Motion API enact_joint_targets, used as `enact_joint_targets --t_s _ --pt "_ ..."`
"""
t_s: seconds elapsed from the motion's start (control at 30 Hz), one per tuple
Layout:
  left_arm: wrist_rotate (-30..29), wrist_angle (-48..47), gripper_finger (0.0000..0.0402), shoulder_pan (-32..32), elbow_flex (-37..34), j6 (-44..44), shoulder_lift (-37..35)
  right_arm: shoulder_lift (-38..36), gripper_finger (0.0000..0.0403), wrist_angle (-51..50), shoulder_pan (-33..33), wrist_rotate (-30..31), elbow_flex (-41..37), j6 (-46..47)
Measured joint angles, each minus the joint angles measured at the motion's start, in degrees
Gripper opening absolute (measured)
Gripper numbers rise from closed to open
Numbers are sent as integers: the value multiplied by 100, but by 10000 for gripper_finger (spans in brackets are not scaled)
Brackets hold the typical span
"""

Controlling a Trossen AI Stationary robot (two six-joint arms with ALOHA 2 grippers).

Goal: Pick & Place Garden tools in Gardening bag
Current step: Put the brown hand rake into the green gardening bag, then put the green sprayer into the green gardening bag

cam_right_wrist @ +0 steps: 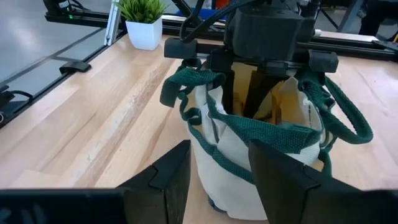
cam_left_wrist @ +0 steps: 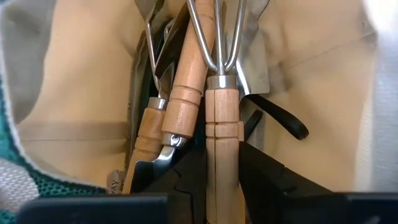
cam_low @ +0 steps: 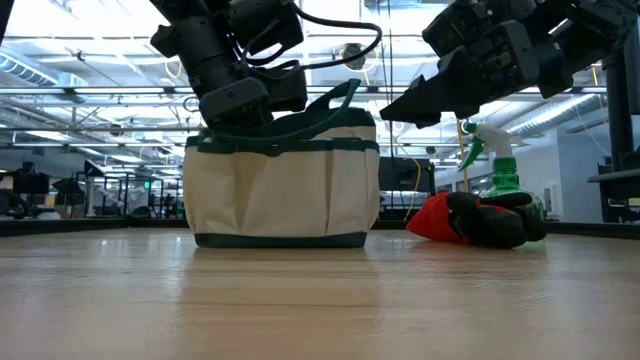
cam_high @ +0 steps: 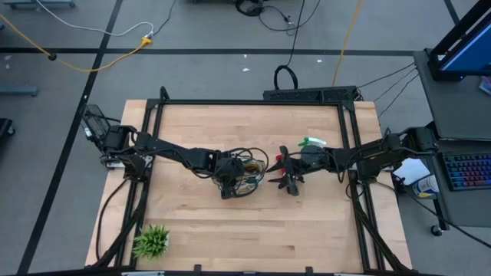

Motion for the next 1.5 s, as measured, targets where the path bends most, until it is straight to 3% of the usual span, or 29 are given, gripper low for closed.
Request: enact_joint_targets --t_s 0.37,0.53,0.7,0.93,1.5 --pt "-314 39 157 -4 -4 -73 2 0 155 1 0 0 0 275" --pt "-340 66 158 -13 -4 -118 4 0 155 5 0 59 0 493" --pt "-349 76 159 -13 -7 -157 4 0 155 42 0 594 0 741" --pt "-356 208 159 -11 -24 -175 -254 0 155 46 0 580 0 741" --pt "-362 348 159 -11 -15 -133 -1209 0 156 88 2 768 0 -308"
